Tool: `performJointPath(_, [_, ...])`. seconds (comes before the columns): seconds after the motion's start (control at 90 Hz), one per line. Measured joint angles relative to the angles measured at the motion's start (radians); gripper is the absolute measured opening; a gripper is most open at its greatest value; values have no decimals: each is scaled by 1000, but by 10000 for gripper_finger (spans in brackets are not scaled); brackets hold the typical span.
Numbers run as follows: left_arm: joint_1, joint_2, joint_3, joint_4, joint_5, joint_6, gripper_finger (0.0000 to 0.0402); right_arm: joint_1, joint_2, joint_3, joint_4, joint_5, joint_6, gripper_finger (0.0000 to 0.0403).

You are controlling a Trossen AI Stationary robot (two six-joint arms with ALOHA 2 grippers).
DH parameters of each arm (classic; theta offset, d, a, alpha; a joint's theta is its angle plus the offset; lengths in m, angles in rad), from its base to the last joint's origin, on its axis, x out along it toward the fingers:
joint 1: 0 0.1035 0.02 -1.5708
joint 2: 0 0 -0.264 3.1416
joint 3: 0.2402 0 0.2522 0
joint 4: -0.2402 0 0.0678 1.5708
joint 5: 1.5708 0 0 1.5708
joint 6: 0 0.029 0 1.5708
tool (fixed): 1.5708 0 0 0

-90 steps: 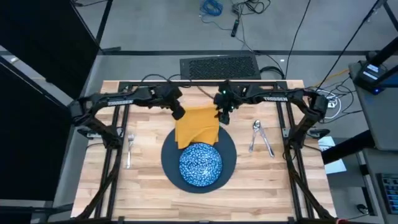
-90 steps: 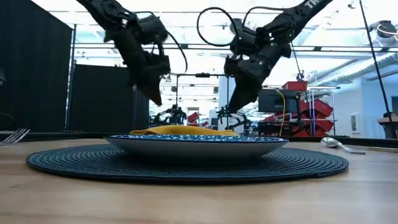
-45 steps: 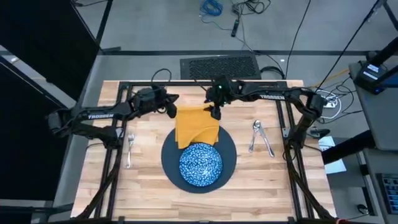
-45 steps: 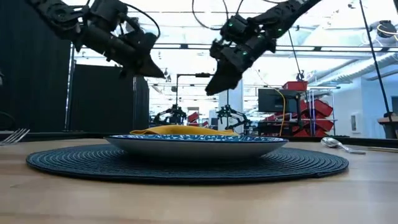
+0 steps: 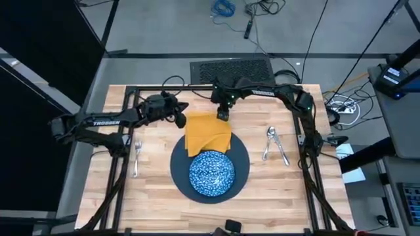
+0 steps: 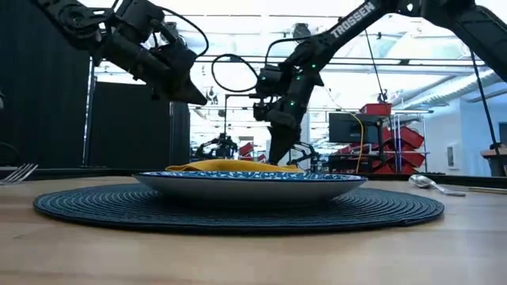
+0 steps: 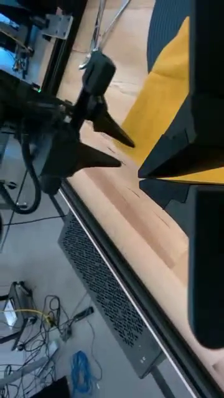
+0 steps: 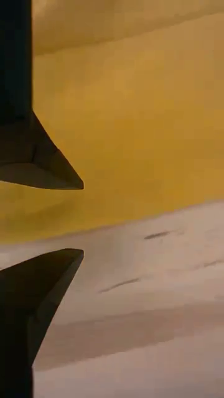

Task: Set table place
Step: Fold the yellow table napkin

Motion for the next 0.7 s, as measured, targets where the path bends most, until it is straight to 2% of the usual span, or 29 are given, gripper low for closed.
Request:
performJointPath(0.178, [0,0,0,-8,1,15,0,-17,-1,0,-52,65,-27,150])
performJointPath(0.556, [-13,0,0,-10,7,-2,0,-38,-1,0,-164,64,-20,150])
performJointPath(0.7, [-13,0,0,-9,8,-4,0,-38,-1,-1,-143,64,-36,150])
